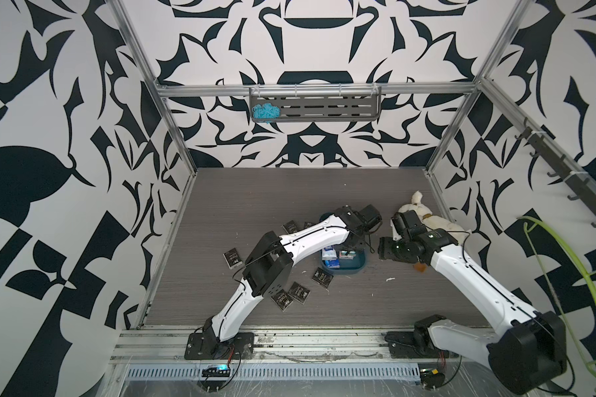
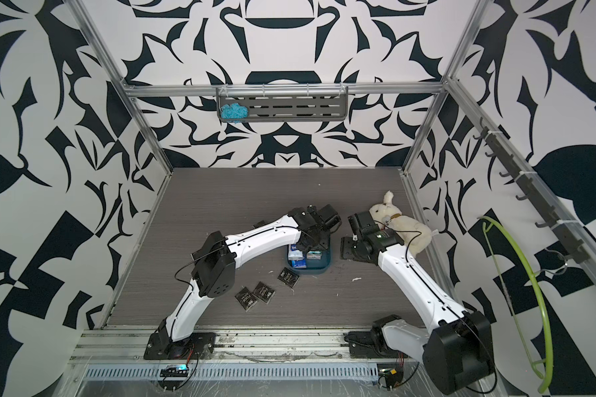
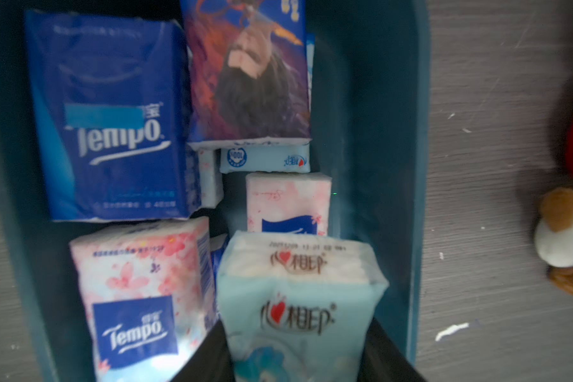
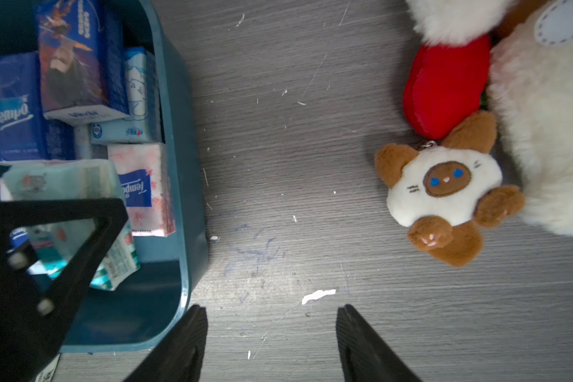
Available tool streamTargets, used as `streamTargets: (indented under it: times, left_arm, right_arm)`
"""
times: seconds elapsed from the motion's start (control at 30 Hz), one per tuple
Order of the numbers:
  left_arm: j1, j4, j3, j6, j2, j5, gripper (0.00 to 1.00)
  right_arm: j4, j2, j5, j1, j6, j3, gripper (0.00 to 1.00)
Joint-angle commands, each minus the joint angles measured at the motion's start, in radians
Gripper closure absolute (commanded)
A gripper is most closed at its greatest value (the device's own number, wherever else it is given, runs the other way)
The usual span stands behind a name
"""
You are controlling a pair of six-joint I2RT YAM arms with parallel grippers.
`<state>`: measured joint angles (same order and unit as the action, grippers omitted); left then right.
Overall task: Put the pocket tissues into the storage box
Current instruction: Place the pocket tissues in the storage box.
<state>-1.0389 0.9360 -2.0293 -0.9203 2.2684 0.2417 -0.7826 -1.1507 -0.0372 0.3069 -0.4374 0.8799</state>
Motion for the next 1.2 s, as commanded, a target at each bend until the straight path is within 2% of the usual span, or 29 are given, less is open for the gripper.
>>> streamTargets:
  times: [0.0,0.17,0.3,0.4,0.5,0.6,0.7,0.8,1.03,1.17]
  left_arm:
    - [-0.002,0.020,-0.037,0.038,0.038,-0.004,0.51]
    - [-0.001,0.020,-0.077,0.053,0.071,-0.004,0.49]
    - [0.001,0.039,-0.106,0.057,0.093,-0.007,0.33]
    - [0.000,0.070,-0.127,0.064,0.090,0.005,0.27]
    - [0.005,0.090,-0.125,0.064,0.055,0.028,0.24]
    - [0.009,0.093,-0.097,0.063,-0.011,0.064,0.24]
    - [0.023,0.077,-0.029,0.068,-0.102,0.099,0.23]
    - [0.057,0.035,0.084,0.079,-0.204,0.104,0.22]
    - [0.205,-0.100,0.405,0.131,-0.424,0.013,0.22]
    - [0.266,-0.161,0.535,0.159,-0.520,-0.008,0.21]
  right_arm:
    - [-0.025,0.019,0.002,-0.005,0.022,0.030,0.33]
    - [-0.042,0.029,0.001,-0.005,0.025,0.032,0.33]
    - [-0.065,0.031,0.001,-0.005,0.035,0.046,0.33]
    - [-0.089,0.031,0.008,-0.005,0.043,0.067,0.34]
    - [-0.113,0.026,0.020,-0.005,0.044,0.095,0.39]
    - [-0.127,0.000,0.049,-0.005,0.035,0.125,0.53]
    - [-0.120,-0.030,0.093,-0.003,0.019,0.141,0.69]
    - [-0.097,-0.064,0.124,0.008,-0.014,0.146,0.78]
    - [-0.055,-0.200,0.059,0.152,-0.126,0.188,0.81]
    - [-0.071,-0.261,0.016,0.184,-0.156,0.239,0.84]
